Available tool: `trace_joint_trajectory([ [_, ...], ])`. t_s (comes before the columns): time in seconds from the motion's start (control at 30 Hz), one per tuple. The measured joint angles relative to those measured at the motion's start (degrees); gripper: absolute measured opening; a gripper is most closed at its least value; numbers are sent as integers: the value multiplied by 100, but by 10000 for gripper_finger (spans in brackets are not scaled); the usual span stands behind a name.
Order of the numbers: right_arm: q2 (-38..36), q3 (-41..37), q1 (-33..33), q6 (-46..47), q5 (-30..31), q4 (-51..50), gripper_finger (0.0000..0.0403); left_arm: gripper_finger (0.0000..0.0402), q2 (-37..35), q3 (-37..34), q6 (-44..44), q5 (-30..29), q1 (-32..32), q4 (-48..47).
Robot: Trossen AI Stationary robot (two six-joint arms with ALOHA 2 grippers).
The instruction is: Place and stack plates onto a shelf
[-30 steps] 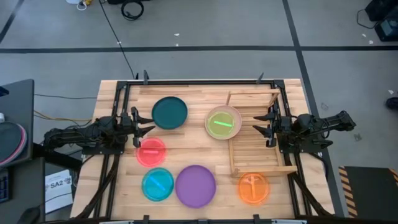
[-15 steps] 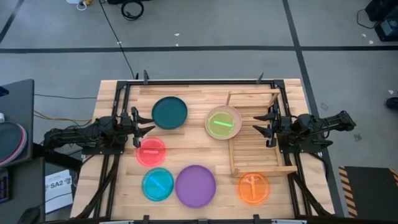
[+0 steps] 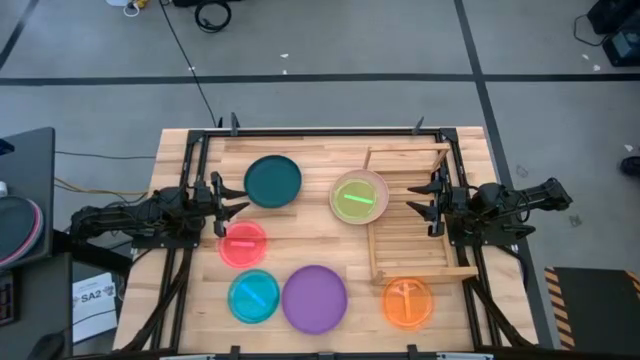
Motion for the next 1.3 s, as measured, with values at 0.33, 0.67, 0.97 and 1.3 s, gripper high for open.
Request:
trace_joint_trajectory([
  [0.33,0,0,0,433,2,195,179,144,0,1,-2,0,0,2],
  [0.67,0,0,0,1213,3,397,196,144,0,0,-2,-1,1,1],
  [0.97,33,1,0,1649,58,1088,242,144,0,0,-4,-1,1,2],
  [1.3,1262,612,0,1703,869,1098,242,144,0,0,-4,-2,1,2],
])
